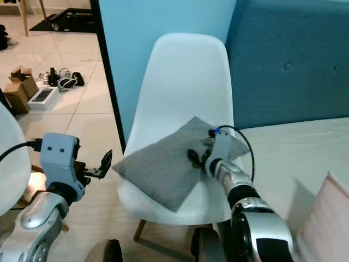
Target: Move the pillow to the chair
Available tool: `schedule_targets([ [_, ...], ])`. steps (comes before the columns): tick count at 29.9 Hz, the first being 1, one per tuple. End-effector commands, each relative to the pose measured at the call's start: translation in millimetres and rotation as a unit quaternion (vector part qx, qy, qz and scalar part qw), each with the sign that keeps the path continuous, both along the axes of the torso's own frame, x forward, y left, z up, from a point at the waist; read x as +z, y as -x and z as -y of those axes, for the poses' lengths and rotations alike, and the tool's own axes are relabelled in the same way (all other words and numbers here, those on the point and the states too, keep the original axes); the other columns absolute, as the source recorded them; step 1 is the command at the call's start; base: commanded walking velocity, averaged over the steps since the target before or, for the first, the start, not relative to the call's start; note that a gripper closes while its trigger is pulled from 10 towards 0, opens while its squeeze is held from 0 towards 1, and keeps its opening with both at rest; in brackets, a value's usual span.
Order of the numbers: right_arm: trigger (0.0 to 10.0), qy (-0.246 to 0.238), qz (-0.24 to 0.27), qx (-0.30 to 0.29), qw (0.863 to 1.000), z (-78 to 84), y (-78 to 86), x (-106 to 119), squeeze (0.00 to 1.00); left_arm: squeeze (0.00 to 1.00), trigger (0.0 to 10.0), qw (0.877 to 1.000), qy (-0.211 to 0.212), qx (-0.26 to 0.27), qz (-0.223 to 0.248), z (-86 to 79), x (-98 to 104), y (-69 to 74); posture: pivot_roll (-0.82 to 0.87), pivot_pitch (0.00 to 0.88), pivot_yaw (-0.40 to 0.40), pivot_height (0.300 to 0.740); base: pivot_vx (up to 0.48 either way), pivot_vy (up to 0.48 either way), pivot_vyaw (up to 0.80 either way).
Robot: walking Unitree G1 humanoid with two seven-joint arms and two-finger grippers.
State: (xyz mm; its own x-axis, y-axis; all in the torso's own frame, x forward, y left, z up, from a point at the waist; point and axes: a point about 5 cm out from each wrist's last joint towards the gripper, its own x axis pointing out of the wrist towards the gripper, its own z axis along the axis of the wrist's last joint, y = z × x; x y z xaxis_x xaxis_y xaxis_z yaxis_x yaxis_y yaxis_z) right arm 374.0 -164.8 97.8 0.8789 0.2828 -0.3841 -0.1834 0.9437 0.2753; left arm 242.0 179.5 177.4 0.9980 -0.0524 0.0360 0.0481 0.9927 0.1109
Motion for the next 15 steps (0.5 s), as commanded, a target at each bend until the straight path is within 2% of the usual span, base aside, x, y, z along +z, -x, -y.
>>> schedule_targets([
  [1, 10.0, 0.014, 0.014, 0.000, 1.000, 15.5, -1.8, 10, 0.00, 0.00, 10.0, 1.000, 0.005, 0.008, -0.009, -1.6, -5, -2.9, -0.03, 0.006, -0.108, 0.565, 0.000, 0.000, 0.00],
  [3, 10.0, -0.028, 0.058, 0.018, 0.998, 21.4, -1.1, 28, 0.00, 0.00, 10.0, 1.000, 0.013, 0.012, -0.018, 0.4, -9, -7.5, -0.05, 0.000, -0.103, 0.570, 0.000, 0.000, 0.00],
  [4, 10.0, -0.028, 0.058, 0.018, 0.998, 21.4, -1.1, 28, 0.00, 0.00, 10.0, 1.000, 0.013, 0.012, -0.018, 0.4, -9, -7.5, -0.05, 0.000, -0.103, 0.570, 0.000, 0.000, 0.00],
  [5, 10.0, -0.041, 0.080, 0.031, 0.995, 19.5, 0.9, 36, 0.00, 0.00, 10.0, 1.000, 0.014, 0.012, -0.021, 2.4, -11, -9.5, -0.05, 0.000, -0.101, 0.575, 0.000, 0.000, 0.00],
  [7, 10.0, -0.041, 0.080, 0.031, 0.995, 19.5, 0.9, 36, 0.00, 0.00, 10.0, 1.000, 0.014, 0.012, -0.021, 2.4, -11, -9.5, -0.05, 0.000, -0.101, 0.575, 0.000, 0.000, 0.00],
  [8, 10.0, -0.060, 0.095, 0.042, 0.993, 14.2, 4.4, 41, 0.00, 0.00, 10.0, 1.000, 0.014, 0.012, -0.024, 4.2, -12, -12.2, -0.06, 0.000, -0.095, 0.580, 0.000, 0.000, 0.00],
  [10, 10.0, -0.101, 0.090, 0.074, 0.988, -1.0, 14.7, 42, 0.00, 0.00, 10.0, 0.999, 0.013, 0.015, -0.026, 6.2, -14, -18.1, -0.07, 0.000, -0.088, 0.589, 0.000, 0.000, 0.00],
  [14, 10.0, -0.115, 0.085, 0.090, 0.986, -6.7, 22.6, 40, 0.00, 0.00, 10.0, 0.999, 0.011, 0.018, -0.028, 7.1, -15, -21.9, -0.06, 0.000, -0.086, 0.599, 0.000, 0.000, 0.00],
  [15, 10.0, -0.135, 0.096, 0.086, 0.982, -5.3, 23.8, 45, 0.00, 0.00, 10.0, 0.999, 0.011, 0.018, -0.028, 6.9, -14, -23.4, -0.06, 0.000, -0.083, 0.604, 0.000, 0.000, 0.00],
])
